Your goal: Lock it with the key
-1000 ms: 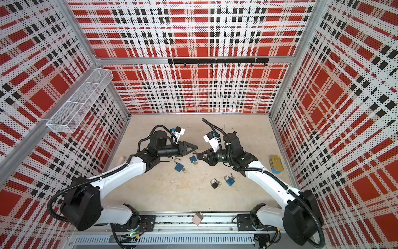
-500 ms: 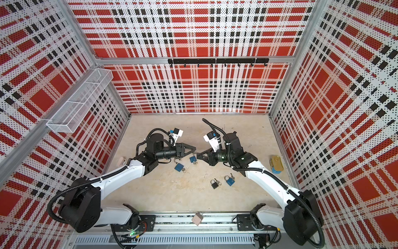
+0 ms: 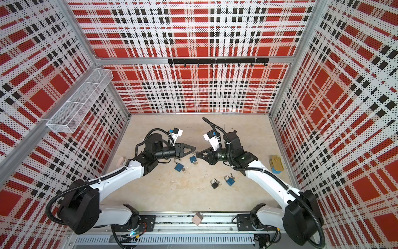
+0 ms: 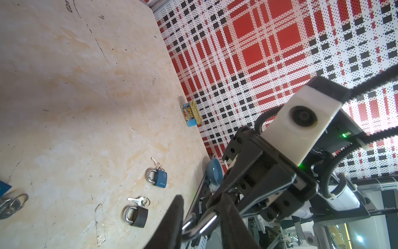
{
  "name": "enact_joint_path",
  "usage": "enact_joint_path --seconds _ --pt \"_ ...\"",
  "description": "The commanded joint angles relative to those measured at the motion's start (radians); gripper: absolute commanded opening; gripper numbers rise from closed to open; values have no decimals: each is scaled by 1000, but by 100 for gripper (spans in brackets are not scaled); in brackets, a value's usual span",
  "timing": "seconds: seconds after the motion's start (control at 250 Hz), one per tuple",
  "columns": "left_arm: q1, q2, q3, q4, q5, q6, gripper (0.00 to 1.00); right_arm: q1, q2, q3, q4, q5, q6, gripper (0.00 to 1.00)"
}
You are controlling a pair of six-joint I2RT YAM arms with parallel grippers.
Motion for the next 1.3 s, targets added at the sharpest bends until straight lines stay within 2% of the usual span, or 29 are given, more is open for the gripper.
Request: enact_joint_path --seconds 0.0,0.412,0.88,1.293 --pt "-4 -9 -14 28 27 -10 32 0 -4 40 58 5 4 0" --pt "3 -26 -37 27 29 -12 29 -5 -4 43 60 13 7 0" --pt "5 -30 -50 36 38 -17 17 -11 -11 41 80 -14 36 0" --pt "13 -23 -66 45 42 -18 16 -15 -18 43 90 -25 52 0"
